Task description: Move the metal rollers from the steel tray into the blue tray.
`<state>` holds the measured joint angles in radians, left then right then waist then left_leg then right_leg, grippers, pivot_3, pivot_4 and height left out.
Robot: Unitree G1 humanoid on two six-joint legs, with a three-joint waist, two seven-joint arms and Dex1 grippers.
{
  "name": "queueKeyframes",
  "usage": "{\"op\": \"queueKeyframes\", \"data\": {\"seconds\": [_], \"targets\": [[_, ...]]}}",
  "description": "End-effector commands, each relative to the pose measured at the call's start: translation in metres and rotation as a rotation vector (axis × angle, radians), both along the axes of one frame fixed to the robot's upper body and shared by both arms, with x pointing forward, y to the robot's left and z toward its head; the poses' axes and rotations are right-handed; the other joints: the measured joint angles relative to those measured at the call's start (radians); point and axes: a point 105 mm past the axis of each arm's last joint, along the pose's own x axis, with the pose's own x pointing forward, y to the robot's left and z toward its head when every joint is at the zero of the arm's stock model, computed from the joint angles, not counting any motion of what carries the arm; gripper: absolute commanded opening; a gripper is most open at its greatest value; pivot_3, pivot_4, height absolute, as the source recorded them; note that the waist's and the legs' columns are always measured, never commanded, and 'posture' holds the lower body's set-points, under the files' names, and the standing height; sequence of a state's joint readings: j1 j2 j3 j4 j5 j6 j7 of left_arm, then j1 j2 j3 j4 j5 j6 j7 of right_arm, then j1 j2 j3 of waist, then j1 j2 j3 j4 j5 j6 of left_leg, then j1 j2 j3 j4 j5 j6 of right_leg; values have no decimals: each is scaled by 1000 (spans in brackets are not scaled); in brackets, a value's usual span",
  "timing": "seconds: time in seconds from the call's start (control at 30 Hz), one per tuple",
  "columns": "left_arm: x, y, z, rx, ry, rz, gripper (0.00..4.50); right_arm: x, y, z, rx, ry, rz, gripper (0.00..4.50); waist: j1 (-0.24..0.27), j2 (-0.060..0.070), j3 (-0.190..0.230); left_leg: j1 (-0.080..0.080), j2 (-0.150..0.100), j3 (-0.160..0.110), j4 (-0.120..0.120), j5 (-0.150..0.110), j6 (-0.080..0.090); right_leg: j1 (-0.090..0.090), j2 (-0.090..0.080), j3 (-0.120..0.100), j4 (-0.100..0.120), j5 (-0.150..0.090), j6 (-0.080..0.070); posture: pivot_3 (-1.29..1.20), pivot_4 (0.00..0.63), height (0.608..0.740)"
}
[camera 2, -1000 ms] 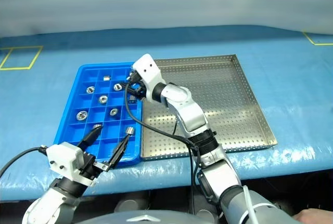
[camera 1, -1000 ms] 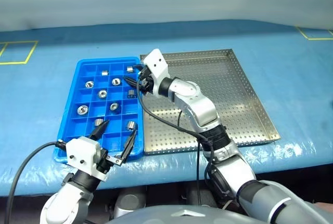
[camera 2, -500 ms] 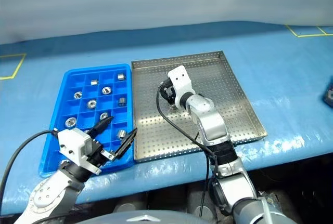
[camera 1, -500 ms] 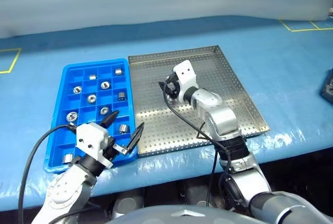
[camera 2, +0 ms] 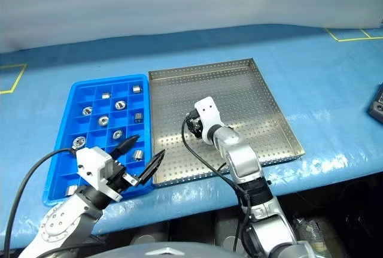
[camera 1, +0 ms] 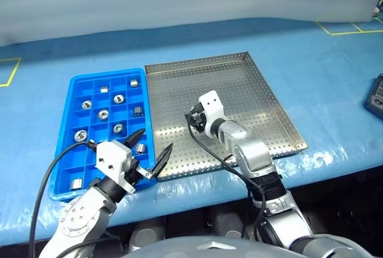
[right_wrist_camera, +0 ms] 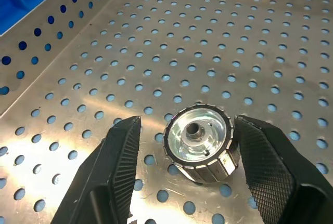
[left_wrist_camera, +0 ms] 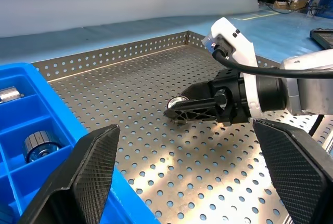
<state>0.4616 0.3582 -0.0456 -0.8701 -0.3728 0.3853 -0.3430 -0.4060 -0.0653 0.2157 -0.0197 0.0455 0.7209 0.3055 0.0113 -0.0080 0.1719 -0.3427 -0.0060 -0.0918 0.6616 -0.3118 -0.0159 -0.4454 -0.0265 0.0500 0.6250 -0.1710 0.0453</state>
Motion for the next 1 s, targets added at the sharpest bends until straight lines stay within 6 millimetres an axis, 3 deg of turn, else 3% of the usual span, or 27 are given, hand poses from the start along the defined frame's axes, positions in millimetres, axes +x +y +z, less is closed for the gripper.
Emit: {"op": "queueKeyframes", "data": {"seconds": [0.03,0.13,0.33,0.53,0.7,0.8,0.9,1.0], "targets": [[-1,-2,4,-10,-16,-8,4500,1,7,-5,12,7,21,3011,0,0,0,0,0,0,0,0,0,0,0,0,0,0,0,182,150,740],[-1,-2,3,-12,-13,-2,4500,4,9,-11,-17,6,14,3011,-1,0,0,0,0,0,0,0,0,0,0,0,0,0,0,195,150,740],[-3,1,2,-16,-15,29,4500,9,11,-8,-15,-15,14,1683,3,0,0,1,0,0,0,0,0,1,0,0,0,0,0,219,150,740],[-5,11,3,-14,-28,99,4500,12,21,13,10,-83,65,1684,8,0,0,1,0,0,0,0,0,0,0,0,0,0,0,255,150,740],[-7,28,8,3,-78,233,4500,5,51,59,96,-205,218,1684,11,0,0,0,0,0,0,0,0,0,0,0,0,0,0,301,150,740],[-11,40,12,22,-112,343,4500,-14,78,83,135,-274,405,1684,24,0,0,0,0,-1,0,0,0,0,0,0,0,0,0,358,150,740],[-22,45,13,11,-116,400,4500,-31,100,92,155,-290,539,1684,38,-1,0,0,0,-2,-1,0,0,0,0,-1,0,0,0,417,150,740],[-36,46,7,22,-90,436,4500,-46,119,89,167,-263,653,1684,69,-1,0,-1,0,-2,-2,0,0,0,0,-1,0,-1,-1,454,150,740]]}}
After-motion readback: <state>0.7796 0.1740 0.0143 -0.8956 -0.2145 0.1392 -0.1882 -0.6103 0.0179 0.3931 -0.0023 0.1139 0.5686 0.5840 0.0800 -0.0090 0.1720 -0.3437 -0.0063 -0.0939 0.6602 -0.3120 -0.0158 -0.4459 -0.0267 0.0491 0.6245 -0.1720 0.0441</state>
